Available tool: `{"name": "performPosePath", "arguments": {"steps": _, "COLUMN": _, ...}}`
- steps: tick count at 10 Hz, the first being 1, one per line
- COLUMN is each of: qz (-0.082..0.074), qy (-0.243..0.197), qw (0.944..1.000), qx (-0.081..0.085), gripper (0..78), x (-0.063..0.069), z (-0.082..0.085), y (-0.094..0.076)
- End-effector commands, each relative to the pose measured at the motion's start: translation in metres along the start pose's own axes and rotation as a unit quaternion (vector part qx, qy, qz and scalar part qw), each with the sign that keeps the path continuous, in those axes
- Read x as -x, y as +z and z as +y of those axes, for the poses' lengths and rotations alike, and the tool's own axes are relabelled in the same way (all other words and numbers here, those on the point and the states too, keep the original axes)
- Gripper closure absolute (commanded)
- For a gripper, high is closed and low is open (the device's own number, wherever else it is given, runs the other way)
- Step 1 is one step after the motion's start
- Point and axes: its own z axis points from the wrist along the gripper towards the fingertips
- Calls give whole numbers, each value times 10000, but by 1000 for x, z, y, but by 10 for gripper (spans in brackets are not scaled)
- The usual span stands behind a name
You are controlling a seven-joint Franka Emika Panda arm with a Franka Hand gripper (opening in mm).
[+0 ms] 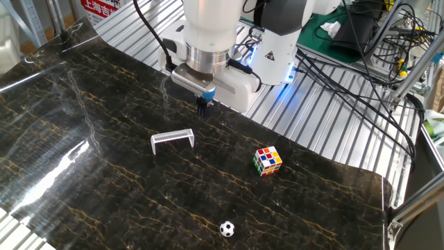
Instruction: Push the soccer ball into the goal
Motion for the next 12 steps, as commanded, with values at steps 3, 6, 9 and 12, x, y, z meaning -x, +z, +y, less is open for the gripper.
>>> {"name": "performPosePath", "arguments": {"steps": 3, "qz": 88, "qy": -574, "qw": 9976, "qx": -370, "gripper": 776, "x": 0, "z": 2, "y": -1}}
{"name": "performPosePath", "arguments": {"steps": 6, "qz": 96, "qy": -560, "qw": 9977, "qx": -366, "gripper": 776, "x": 0, "z": 4, "y": -2}}
{"name": "performPosePath", "arguments": {"steps": 9, "qz": 59, "qy": -515, "qw": 9985, "qx": -199, "gripper": 776, "x": 0, "z": 6, "y": 5}}
{"name": "performPosePath", "arguments": {"steps": 12, "qz": -92, "qy": -456, "qw": 9989, "qx": -104, "gripper": 776, "x": 1, "z": 7, "y": 15}}
